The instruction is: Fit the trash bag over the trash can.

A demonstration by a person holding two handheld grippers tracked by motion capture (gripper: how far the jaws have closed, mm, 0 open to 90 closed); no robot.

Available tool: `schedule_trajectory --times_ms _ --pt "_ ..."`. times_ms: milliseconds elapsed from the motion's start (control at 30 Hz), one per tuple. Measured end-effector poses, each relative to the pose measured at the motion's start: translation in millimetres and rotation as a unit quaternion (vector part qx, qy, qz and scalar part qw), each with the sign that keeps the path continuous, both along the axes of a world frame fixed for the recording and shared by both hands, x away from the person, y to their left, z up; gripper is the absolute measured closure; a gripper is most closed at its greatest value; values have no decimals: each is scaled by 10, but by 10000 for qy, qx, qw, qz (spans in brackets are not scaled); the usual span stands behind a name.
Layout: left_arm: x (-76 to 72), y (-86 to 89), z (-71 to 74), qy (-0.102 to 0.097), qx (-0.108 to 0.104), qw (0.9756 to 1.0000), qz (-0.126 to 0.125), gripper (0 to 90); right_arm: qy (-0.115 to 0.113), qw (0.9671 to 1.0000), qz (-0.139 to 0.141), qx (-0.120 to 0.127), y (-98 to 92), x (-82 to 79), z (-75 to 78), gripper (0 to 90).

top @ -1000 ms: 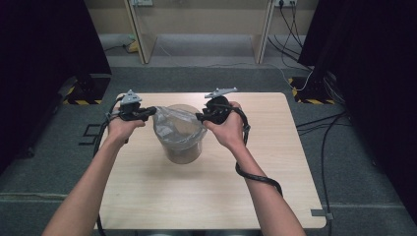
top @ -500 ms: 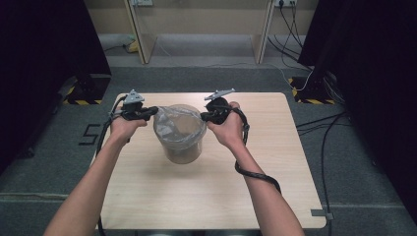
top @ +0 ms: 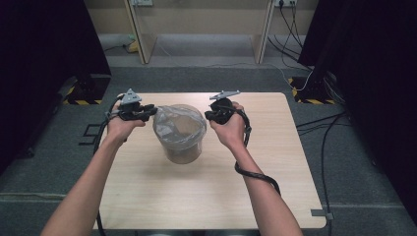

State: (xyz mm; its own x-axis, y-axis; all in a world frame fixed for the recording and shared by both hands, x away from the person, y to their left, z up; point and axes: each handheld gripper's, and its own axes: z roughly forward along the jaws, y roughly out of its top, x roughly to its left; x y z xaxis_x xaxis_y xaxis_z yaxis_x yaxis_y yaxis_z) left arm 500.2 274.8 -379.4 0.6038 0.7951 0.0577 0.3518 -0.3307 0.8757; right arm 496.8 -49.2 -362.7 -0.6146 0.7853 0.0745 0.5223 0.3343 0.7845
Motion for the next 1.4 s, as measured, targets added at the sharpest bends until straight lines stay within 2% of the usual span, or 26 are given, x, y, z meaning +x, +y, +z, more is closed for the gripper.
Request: schedule_trajectory --times_ms 167,267,433,500,667,767,833,900,1067,1133,1267,1400 --pt "-75 50 61 -37 -88 9999 -41 599 -87 9999 66 72 -2 -49 115 715" --pt "-125 72 107 -105 -158 9998 -83 569 -171 9996 187 117 33 -87 175 668" --pt "-155 134 125 -86 -188 9998 -69 538 -269 9983 428 284 119 -161 275 592" --pt "-151 150 119 -65 -215 9997 -64 530 -304 9977 551 259 157 -181 310 569" --pt "-123 154 108 -27 -355 9993 -150 540 -205 9974 675 157 221 -159 310 531" --pt "-81 150 70 35 -301 9994 -180 548 -99 9976 687 72 233 -126 269 528" --pt "-49 152 27 117 -234 9995 -197 572 -54 9975 705 -23 236 -106 242 545" --pt "-15 155 -7 173 -178 9995 -207 618 12 9975 701 -101 229 -84 216 602" --pt "59 119 -48 321 -78 9991 -271 790 136 9975 670 -192 193 -28 157 748" --pt "87 90 -37 339 -95 9989 -297 832 157 9976 650 -194 181 -15 140 792" --pt "132 27 5 295 -126 9990 -326 875 116 9983 551 -178 156 2 113 856" --pt "166 -11 12 337 10 9989 -317 891 95 9986 513 -123 142 4 104 900"
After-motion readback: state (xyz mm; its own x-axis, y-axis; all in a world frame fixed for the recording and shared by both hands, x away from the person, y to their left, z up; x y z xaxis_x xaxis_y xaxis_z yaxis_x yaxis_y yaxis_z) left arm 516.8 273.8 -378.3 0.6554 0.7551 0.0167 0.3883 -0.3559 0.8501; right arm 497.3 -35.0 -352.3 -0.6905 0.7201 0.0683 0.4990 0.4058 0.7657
